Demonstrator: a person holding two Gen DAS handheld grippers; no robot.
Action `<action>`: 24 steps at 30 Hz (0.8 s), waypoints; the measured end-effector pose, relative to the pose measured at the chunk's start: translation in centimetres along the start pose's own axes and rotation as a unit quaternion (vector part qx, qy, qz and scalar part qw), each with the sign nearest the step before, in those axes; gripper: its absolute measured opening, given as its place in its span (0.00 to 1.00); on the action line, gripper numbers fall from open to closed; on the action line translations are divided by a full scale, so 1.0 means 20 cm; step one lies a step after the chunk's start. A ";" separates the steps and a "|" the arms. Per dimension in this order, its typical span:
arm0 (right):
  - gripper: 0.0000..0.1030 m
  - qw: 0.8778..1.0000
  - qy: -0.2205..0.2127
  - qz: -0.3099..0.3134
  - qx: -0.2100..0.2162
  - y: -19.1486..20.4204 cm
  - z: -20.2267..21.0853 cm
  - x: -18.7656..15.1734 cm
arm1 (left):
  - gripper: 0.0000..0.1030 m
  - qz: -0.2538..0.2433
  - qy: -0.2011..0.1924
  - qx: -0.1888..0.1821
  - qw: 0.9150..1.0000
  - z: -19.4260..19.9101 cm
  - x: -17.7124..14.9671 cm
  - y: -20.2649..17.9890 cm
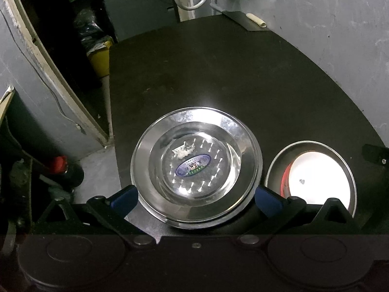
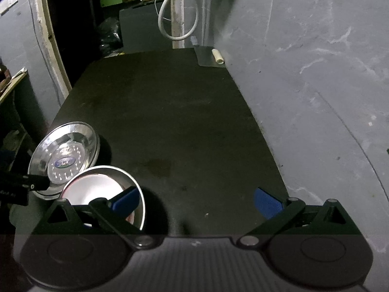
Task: Organize plates and bowls
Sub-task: 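Move both grippers to the rim of the handled steel bowl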
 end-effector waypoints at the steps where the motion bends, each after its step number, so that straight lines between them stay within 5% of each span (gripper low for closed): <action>1: 1.00 1.000 0.003 0.000 0.003 0.00 0.00 0.00 | 0.99 -0.001 0.001 0.000 1.000 0.00 0.00 0.00; 10: 1.00 0.999 0.015 0.005 0.030 0.00 0.00 -0.02 | 0.99 -0.001 0.008 0.003 1.000 0.01 0.00 -0.03; 24: 1.00 0.997 0.030 0.018 0.063 0.03 -0.03 -0.03 | 0.99 0.049 -0.005 -0.050 0.998 0.06 -0.02 0.03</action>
Point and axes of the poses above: each gripper's, at about its wrist camera, not at the fingertips, and z roughly against the way its jaws point, y to its left, x to its top, the point moved 3 cm from there along -z, roughly the way its jaws point, and after that the axes turned 14 degrees about -y, right-handed, at the moved point
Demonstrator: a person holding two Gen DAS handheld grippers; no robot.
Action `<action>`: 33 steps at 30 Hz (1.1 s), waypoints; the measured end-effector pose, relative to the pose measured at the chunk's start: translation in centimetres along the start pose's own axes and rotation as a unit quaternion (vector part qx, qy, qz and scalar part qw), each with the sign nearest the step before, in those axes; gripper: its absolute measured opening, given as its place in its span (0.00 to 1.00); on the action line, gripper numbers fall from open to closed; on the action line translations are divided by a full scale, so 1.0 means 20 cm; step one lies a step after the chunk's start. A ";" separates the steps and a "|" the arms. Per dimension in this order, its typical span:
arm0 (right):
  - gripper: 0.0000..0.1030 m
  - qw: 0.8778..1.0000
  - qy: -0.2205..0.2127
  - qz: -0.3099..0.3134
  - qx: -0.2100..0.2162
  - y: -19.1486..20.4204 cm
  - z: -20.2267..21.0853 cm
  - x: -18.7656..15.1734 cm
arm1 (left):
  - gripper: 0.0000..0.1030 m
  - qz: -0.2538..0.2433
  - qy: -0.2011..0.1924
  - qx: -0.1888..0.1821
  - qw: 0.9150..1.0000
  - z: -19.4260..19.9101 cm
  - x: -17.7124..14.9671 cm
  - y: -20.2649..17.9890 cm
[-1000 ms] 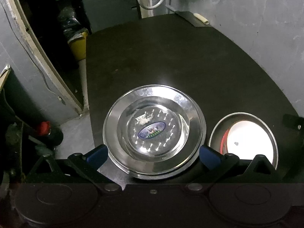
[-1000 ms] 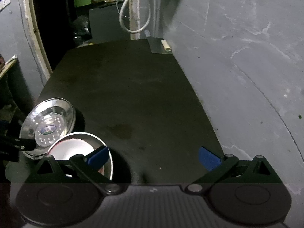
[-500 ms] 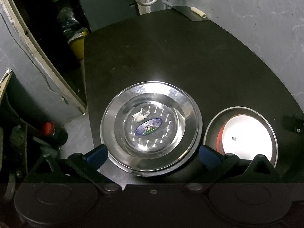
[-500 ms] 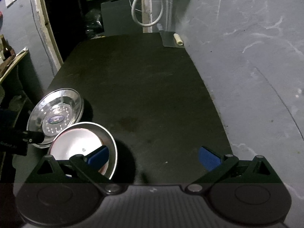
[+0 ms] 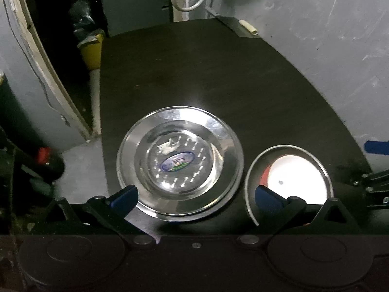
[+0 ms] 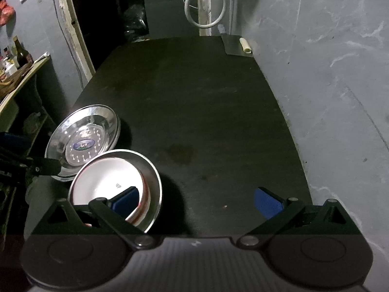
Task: Organize plates and bowls
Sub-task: 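Move both grippers to the rim of the handled steel bowl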
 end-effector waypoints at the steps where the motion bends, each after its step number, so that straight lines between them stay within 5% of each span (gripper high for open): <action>1: 1.00 1.000 0.002 0.000 -0.001 0.00 0.00 0.00 | 0.99 0.003 0.001 -0.005 1.000 0.00 0.00 0.00; 14: 1.00 0.999 0.037 0.023 -0.006 0.01 -0.06 -0.06 | 0.98 0.015 0.040 -0.037 0.998 -0.07 -0.06 -0.04; 33: 1.00 0.998 0.056 0.040 0.003 0.02 -0.10 -0.09 | 0.83 0.014 0.068 -0.024 0.997 -0.12 -0.12 -0.08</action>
Point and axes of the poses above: each gripper's, at about its wrist camera, not at the fingertips, and z roughly against the way its jaws point, y to its left, x to its top, the point moved 3 cm from there along -z, roughly the way its jaws point, and after that the axes turned 14 degrees about -y, right-handed, at the moved point
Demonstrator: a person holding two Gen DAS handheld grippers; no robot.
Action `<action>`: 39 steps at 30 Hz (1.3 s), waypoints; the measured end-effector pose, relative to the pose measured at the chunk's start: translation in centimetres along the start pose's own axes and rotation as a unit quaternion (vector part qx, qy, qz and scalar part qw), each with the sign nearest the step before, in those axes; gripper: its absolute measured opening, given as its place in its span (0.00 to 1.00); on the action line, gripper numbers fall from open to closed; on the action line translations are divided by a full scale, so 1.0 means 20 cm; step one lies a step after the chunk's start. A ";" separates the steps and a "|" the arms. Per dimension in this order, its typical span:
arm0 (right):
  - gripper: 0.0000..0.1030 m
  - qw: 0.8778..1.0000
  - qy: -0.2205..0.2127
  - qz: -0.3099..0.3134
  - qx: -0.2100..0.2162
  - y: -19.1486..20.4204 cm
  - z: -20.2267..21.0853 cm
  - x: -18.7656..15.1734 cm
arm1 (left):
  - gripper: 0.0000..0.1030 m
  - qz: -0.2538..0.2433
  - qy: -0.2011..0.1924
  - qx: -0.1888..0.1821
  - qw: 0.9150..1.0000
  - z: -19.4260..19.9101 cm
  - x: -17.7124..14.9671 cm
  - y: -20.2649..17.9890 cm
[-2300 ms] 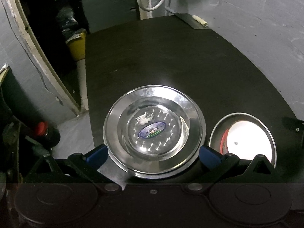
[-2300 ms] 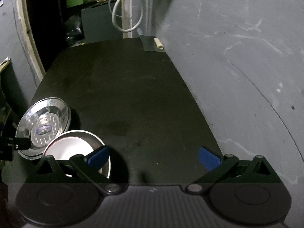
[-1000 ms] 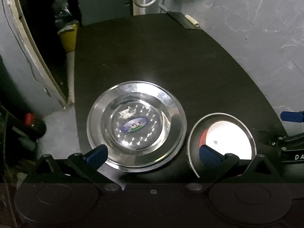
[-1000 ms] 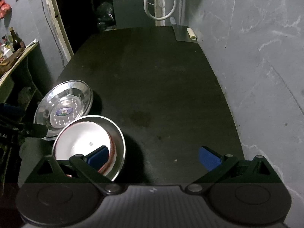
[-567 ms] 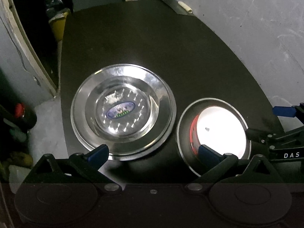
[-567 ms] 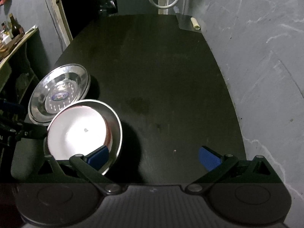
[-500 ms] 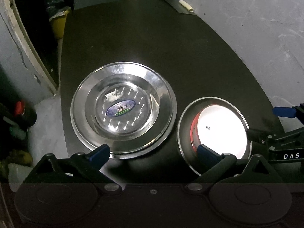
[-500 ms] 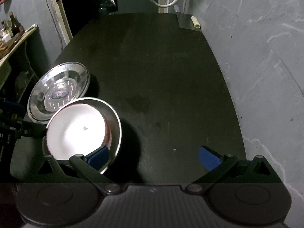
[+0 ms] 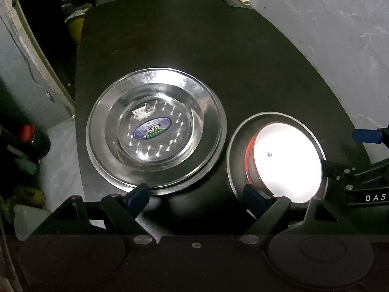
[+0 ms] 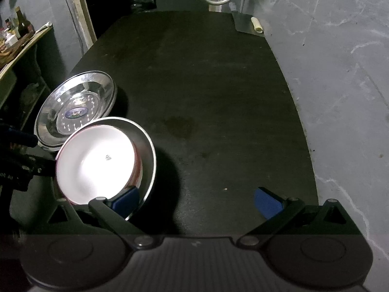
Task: Organize plates and bowls
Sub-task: 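Move both grippers to the rim of the handled steel bowl, then close both grippers on the rim of the steel bowl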
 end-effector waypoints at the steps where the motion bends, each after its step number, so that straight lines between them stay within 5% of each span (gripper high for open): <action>1: 1.00 1.000 0.000 0.000 0.001 0.00 0.00 0.00 | 0.83 0.000 0.002 0.000 1.000 -0.01 0.00 0.00; 16: 0.99 1.000 -0.005 -0.005 0.012 -0.01 -0.01 -0.01 | 0.83 -0.019 0.009 0.012 1.000 -0.06 -0.01 -0.05; 28: 0.96 1.000 -0.007 -0.009 0.020 -0.01 0.00 -0.01 | 0.53 -0.028 -0.005 -0.017 0.999 -0.02 0.01 -0.09; 31: 0.91 1.000 -0.010 -0.007 0.027 0.00 0.01 -0.01 | 0.39 -0.021 -0.006 -0.036 0.999 -0.02 0.01 -0.10; 39: 0.74 0.998 -0.013 -0.009 0.060 0.02 0.03 0.00 | 0.22 -0.022 -0.009 -0.054 0.998 -0.03 0.01 -0.11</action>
Point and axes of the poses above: each gripper's, at about its wrist camera, not at the fingertips, and z roughly against the way its jaws point, y to its left, x to its top, the point moved 3 cm from there along -z, roughly the way its jaws point, and after that the axes turned 14 degrees about -y, right-handed, at the moved point
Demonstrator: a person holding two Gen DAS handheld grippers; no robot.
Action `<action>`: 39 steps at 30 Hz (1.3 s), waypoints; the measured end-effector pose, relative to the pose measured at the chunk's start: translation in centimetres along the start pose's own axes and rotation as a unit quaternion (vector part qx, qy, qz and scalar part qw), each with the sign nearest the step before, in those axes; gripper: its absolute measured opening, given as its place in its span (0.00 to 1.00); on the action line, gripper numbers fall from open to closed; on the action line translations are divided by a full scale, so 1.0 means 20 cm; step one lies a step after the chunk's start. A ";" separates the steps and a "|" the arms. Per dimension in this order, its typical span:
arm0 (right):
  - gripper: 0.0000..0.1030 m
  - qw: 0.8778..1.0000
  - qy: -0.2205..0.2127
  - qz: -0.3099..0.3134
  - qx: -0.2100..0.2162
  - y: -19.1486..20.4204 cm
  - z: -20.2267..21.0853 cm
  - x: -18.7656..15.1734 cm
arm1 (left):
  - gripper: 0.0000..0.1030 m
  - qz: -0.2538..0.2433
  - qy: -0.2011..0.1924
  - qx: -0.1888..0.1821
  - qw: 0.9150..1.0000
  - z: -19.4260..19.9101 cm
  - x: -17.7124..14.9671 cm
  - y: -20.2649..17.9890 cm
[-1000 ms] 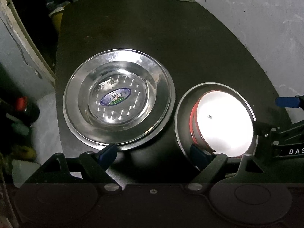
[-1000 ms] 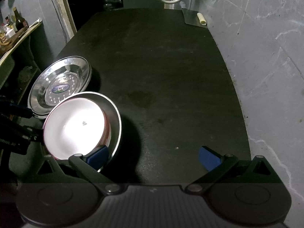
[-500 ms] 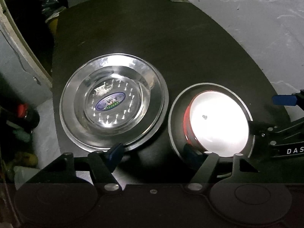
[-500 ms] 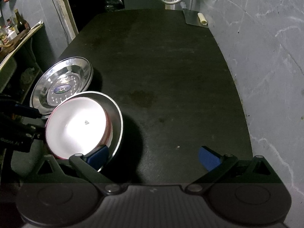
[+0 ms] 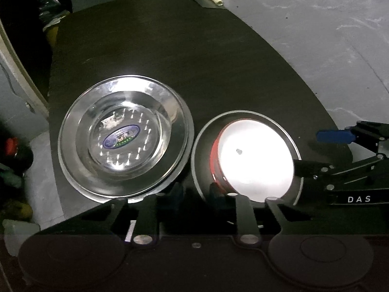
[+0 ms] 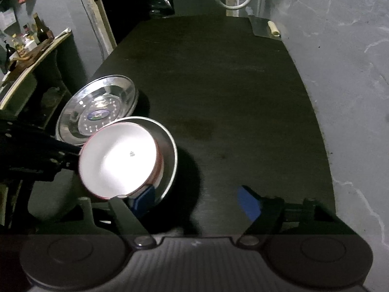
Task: Organize plates and bowls
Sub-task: 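Close both grippers on the rim of the steel bowl, then lift the steel bowl with white bowls and carry it over the basin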
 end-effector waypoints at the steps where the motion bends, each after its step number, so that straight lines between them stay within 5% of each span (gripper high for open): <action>1: 0.73 1.000 0.001 -0.005 0.005 0.00 0.00 0.00 | 0.19 -0.001 0.000 -0.002 1.000 0.00 0.00 0.00; 15: 0.33 0.998 0.020 -0.027 0.059 0.02 0.00 0.02 | 0.14 -0.005 -0.001 -0.013 1.000 0.00 0.00 0.00; 34: 0.37 0.996 0.059 -0.046 0.050 0.03 -0.08 0.03 | 0.15 -0.021 -0.003 -0.011 1.000 0.00 0.00 -0.02; 39: 0.21 0.995 0.055 -0.040 0.069 0.05 -0.07 0.03 | 0.14 -0.023 -0.003 -0.009 1.000 0.00 0.01 -0.02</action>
Point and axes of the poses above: each gripper's, at about its wrist camera, not at the fingertips, and z roughly against the way its jaws point, y to its left, x to its top, the point moved 3 cm from there along -z, roughly the way its jaws point, and after that the axes turned 14 degrees about -y, right-handed, at the moved point
